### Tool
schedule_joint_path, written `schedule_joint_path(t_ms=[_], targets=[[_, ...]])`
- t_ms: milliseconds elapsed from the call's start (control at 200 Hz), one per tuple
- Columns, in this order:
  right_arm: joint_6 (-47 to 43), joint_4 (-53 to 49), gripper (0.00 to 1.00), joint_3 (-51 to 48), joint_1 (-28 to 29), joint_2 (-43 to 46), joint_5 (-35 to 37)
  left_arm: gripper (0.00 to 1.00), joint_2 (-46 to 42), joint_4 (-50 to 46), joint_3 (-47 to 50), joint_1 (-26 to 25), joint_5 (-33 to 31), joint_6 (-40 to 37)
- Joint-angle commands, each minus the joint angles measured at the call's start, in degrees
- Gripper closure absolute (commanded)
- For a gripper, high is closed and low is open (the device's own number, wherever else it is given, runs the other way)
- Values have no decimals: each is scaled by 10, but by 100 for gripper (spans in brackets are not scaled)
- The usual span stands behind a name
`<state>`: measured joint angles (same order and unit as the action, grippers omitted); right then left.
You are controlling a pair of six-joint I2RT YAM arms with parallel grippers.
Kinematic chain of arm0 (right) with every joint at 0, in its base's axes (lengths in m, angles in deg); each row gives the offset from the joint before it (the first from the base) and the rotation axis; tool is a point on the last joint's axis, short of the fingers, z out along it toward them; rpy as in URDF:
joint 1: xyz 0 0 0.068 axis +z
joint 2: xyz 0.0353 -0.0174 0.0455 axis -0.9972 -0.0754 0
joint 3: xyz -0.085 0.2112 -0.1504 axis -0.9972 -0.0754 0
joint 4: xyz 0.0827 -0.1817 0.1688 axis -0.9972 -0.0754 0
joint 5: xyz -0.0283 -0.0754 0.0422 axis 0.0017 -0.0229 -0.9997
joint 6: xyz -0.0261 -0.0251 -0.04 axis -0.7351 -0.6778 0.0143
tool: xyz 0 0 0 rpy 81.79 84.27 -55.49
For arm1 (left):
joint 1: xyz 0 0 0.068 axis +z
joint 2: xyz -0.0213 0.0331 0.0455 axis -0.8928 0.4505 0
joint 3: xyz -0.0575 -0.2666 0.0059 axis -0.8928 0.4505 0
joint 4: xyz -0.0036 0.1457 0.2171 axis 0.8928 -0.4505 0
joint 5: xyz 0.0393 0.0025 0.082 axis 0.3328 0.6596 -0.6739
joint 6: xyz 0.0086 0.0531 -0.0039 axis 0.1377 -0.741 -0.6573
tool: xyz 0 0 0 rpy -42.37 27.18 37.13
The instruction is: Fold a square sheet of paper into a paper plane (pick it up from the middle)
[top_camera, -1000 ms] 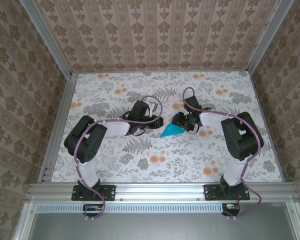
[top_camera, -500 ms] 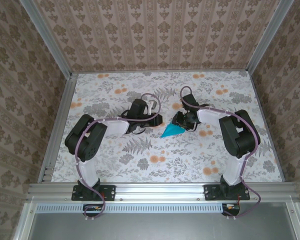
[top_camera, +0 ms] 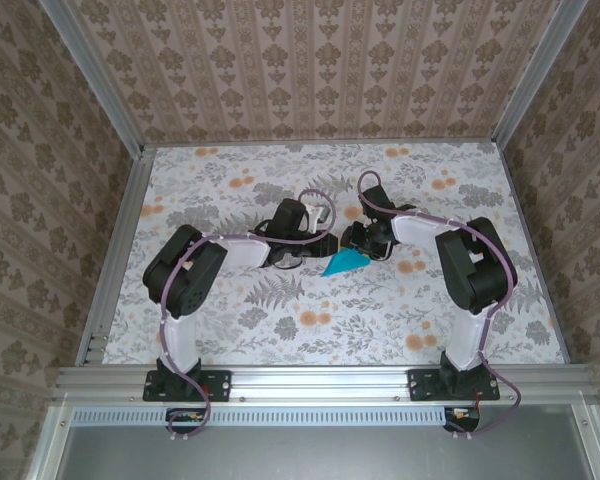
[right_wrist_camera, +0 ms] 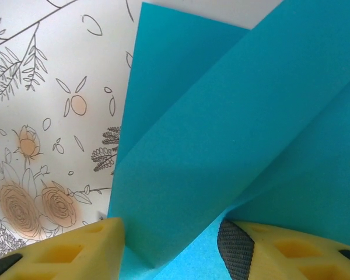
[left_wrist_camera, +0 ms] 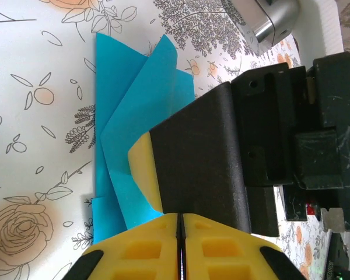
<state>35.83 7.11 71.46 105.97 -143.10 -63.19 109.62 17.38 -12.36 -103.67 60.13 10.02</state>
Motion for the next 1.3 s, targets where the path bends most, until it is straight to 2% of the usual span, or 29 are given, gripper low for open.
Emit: schedule_joint_path(t_ms=[0, 185, 370, 525, 1295], targets=[[8, -72, 46, -28, -3, -69, 56, 91, 16, -4, -13, -6, 23, 4], [23, -82, 46, -17, -4, -79, 46, 93, 16, 1, -2, -8, 26, 10], [27, -77, 51, -17, -3, -84, 41, 95, -7, 13, 32, -2, -11, 17], [25, -70, 51, -22, -4, -83, 39, 95, -17, 31, 47, 2, -19, 28], [25, -72, 42, -11, -4, -101, 21, 95, 23, 39, 9, -5, 34, 40]])
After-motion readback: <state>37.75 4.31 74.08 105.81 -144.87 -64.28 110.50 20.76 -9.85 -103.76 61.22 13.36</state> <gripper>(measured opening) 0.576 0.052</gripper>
